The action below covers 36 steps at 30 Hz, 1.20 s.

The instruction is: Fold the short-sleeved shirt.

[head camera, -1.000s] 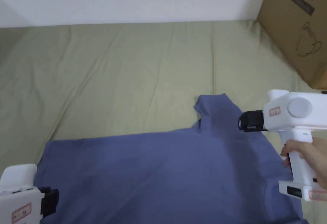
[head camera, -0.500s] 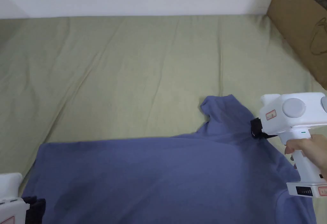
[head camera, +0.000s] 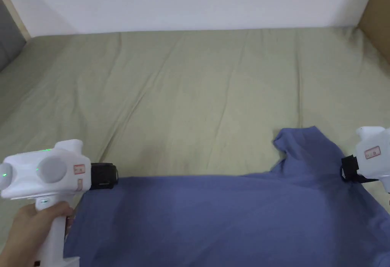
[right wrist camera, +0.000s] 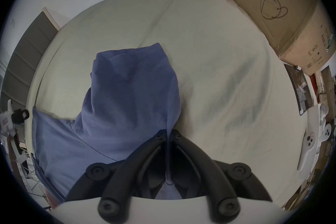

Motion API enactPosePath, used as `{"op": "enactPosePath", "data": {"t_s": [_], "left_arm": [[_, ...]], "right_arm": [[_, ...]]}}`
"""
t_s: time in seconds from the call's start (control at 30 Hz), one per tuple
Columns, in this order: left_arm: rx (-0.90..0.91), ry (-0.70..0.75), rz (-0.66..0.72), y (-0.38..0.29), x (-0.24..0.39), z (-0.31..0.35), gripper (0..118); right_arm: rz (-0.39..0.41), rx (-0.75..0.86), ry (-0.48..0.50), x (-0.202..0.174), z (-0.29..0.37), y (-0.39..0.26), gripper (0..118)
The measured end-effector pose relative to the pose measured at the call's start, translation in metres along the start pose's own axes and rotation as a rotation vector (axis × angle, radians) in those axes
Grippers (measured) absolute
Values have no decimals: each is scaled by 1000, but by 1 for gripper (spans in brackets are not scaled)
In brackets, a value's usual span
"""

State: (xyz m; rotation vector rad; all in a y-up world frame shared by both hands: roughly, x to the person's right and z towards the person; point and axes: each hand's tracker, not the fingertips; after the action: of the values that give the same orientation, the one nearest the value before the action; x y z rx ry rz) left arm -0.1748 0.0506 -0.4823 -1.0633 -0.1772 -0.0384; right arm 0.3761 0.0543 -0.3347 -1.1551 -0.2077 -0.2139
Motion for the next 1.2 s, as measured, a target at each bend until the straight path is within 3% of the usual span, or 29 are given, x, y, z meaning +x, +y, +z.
{"op": "enactPosePath", "data": {"t_s": [0.1, 0.17, 0.23, 0.27, 0.33, 0.37, 0.43, 0.63, 0.87, 1.2], "left_arm": [[-109, 11, -4, 2, 4, -33, 107], [-57, 35, -25, -3, 10, -27, 93], [-37, 30, -91, 1, 14, -7, 91], [-27, 32, -120, 2, 14, -1, 73], [-73, -126, -31, 0, 6, 13, 12], [-68, -99, 6, -2, 6, 21, 1], [1, -69, -62, -7, 7, 42, 1], [78, -96, -98, -29, 5, 119, 1], [169, -130, -138, -99, -15, 207, 1], [-16, -80, -136, -227, -37, 196, 1]], "right_arm": [[-7, -9, -4, -2, -4, 0, 4], [-7, -9, -5, -3, -3, -1, 4], [-13, -4, 4, -3, 1, 0, 4], [-15, 1, 11, -3, 5, 0, 4], [-18, 13, 24, -4, 17, -2, 4], [-17, 25, 16, -6, 25, -4, 4], [-19, 46, 32, -5, 44, -8, 4], [-13, 132, 71, 0, 115, -39, 4], [6, 183, 93, 11, 195, -133, 4], [-94, 37, 109, 11, 176, -304, 4]]}}
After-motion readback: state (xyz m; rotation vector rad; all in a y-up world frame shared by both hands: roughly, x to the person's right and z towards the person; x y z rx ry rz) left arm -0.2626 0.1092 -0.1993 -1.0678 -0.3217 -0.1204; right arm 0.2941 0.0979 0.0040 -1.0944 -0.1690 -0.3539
